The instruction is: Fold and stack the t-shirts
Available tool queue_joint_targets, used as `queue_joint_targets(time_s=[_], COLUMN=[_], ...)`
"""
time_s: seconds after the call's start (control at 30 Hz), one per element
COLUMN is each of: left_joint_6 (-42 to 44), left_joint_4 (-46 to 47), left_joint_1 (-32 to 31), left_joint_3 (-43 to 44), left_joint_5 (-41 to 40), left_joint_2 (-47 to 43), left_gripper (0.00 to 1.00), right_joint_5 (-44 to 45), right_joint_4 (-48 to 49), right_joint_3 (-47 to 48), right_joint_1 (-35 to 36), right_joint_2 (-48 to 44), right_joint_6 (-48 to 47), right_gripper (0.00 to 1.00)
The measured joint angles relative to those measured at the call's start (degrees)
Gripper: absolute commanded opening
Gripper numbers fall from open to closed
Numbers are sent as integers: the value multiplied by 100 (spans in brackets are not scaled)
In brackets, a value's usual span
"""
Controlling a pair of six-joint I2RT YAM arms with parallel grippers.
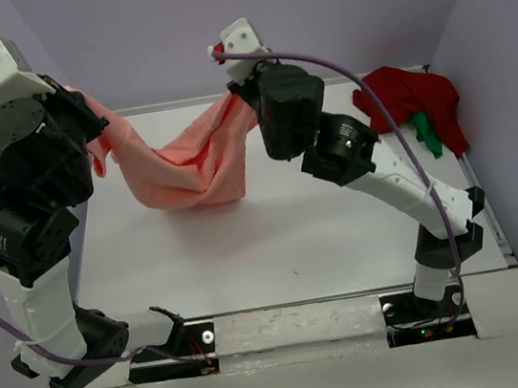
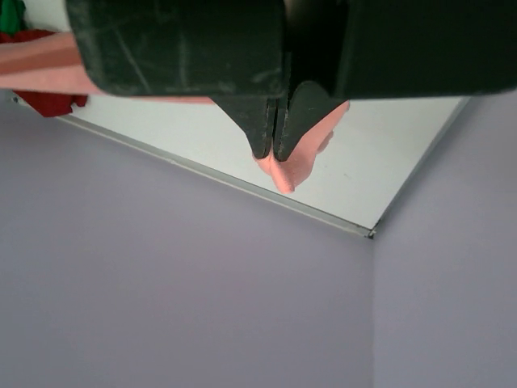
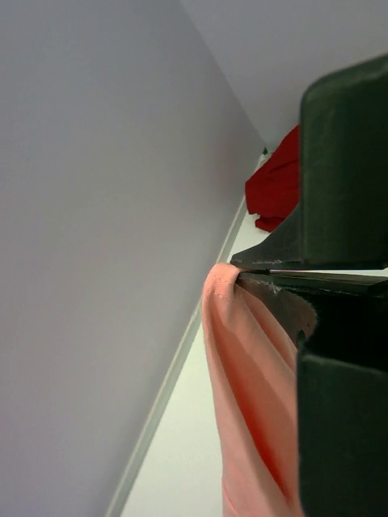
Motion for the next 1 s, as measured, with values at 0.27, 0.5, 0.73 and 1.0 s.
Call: queue_joint_targets(time_s=[0.27, 0.5, 0.73, 1.0], left_joint_6=[605, 1182, 1189, 898], left_joint_4=[184, 942, 1222, 1200], left_joint_1=[0, 2, 28, 470], left_joint_3=[597, 861, 1141, 1410], left_joint_5=[-968, -1283, -896, 588], left_joint_2=[15, 131, 780, 3368], left_gripper=[0, 0, 0, 0], right_joint_5=[1231, 1784, 2135, 2490], right_joint_4=[2835, 5995, 7893, 9307], right_joint_3=[-988, -1453, -1921, -3016], right_joint_1=[1672, 2243, 1467, -400], right_joint_2=[374, 662, 638, 518], right_joint_6=[-2710, -5296, -6494, -7541], right_gripper=[0, 0, 0, 0])
